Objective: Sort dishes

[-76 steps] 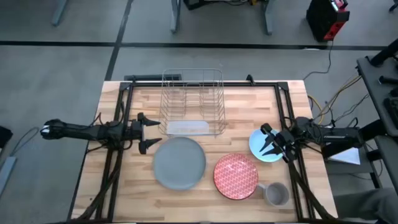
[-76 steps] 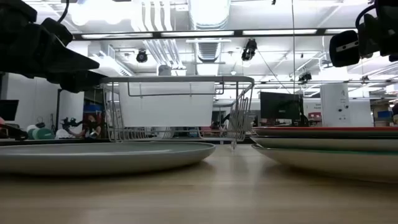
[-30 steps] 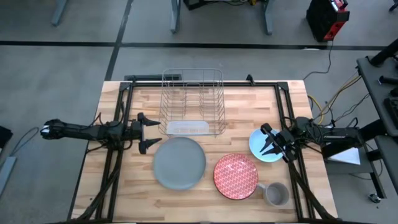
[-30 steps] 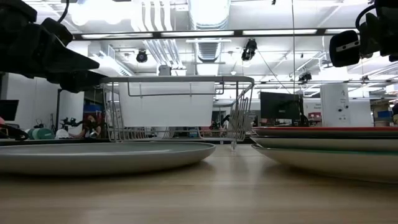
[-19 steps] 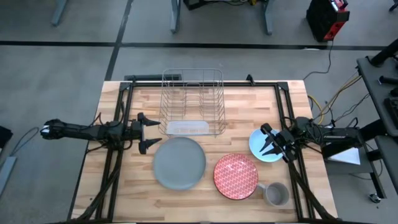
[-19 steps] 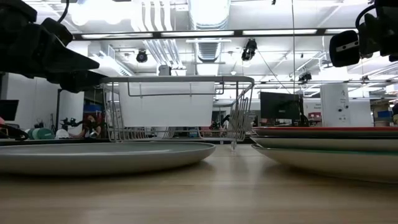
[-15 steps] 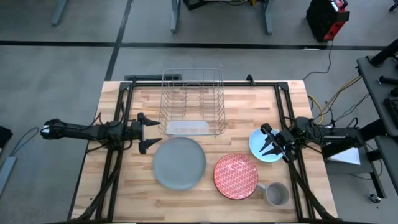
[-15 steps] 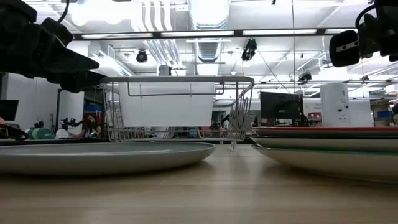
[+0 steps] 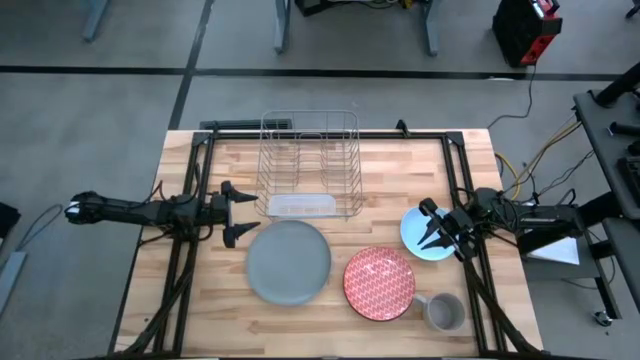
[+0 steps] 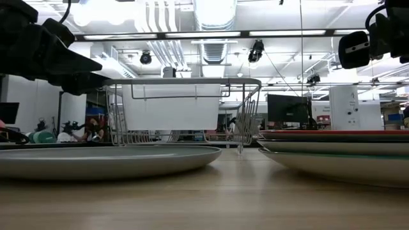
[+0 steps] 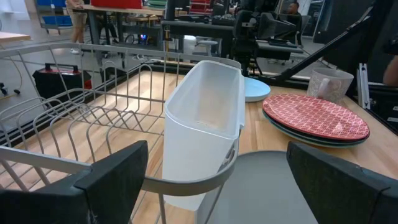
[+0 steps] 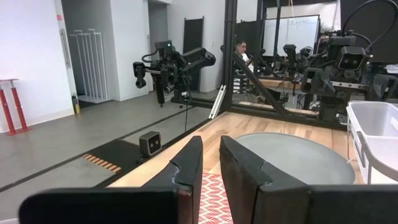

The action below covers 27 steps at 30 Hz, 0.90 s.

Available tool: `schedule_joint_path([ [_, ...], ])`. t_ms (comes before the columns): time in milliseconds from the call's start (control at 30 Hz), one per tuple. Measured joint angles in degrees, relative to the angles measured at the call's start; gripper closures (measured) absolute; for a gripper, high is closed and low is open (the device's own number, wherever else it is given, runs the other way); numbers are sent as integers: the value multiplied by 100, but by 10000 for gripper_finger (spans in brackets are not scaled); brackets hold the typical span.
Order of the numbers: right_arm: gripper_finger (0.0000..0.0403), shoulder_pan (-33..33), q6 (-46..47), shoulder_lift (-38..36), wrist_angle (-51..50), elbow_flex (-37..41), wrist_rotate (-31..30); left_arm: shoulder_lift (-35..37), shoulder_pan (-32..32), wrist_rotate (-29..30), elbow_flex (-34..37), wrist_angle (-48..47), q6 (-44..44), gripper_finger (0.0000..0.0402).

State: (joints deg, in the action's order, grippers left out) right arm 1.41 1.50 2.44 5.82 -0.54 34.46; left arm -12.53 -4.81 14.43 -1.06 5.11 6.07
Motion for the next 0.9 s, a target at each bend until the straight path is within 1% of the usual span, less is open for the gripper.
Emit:
schedule_joint_path([
  [133, 359, 0, 0, 0, 0, 0, 0, -1, 1, 1, 0, 1, -2, 28],
  [667, 330, 1, 0, 0, 0, -1, 0, 0, 1, 0, 0, -1, 0, 28],
  [900, 337, 0, 0, 0, 0, -1, 0, 1, 1, 0, 0, 0, 0, 28],
])
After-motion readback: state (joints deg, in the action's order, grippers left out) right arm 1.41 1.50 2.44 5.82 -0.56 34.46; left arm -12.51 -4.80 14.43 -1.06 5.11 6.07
